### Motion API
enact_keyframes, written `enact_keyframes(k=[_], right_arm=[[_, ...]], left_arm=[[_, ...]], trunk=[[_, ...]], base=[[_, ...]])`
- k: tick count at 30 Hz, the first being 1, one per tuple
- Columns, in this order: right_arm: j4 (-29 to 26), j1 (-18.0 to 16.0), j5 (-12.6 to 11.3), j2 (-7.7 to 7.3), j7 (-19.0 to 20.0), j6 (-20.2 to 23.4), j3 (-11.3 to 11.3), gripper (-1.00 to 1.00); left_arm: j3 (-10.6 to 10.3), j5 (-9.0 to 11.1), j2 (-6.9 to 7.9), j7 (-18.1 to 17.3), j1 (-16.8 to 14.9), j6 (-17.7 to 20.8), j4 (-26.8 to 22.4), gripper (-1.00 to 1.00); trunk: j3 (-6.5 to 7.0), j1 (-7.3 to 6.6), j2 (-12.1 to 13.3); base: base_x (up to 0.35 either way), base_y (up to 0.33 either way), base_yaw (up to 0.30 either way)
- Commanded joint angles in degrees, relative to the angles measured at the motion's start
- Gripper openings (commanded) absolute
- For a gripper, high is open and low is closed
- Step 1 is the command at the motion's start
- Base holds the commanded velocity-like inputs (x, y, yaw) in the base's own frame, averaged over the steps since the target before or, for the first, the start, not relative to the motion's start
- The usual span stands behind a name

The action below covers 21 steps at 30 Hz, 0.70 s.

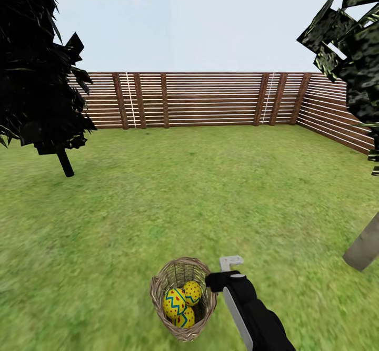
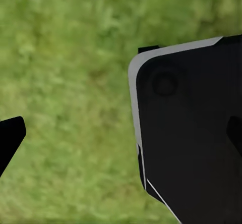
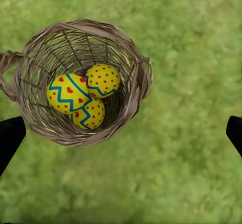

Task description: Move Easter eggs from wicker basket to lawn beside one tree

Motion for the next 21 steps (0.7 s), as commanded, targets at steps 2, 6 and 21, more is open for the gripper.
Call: enact_keyframes(k=[2,6,21], right_arm=[[0.11,-0.07,-0.92,-0.09,-0.51,-0.59,0.18,1.00],[0.19,-0.04,-1.14,-0.19,-0.32,-1.15,0.28,1.00],[1.51,0.00,-1.30,-0.06,-0.18,-4.16,0.39,1.00]], left_arm=[[-0.49,-0.15,-0.01,0.43,-0.07,-0.13,0.04,1.00],[-0.49,-0.05,-0.06,0.41,-0.10,-0.10,0.03,1.00],[-0.50,0.00,-0.08,0.48,-0.11,-0.08,0.03,1.00]], trunk=[[0.29,-0.44,0.76],[1.01,-1.31,2.36],[3.16,-3.95,7.18]], base=[[0.000,0.000,0.000],[0.000,0.000,0.000],[0.000,0.000,0.000]])
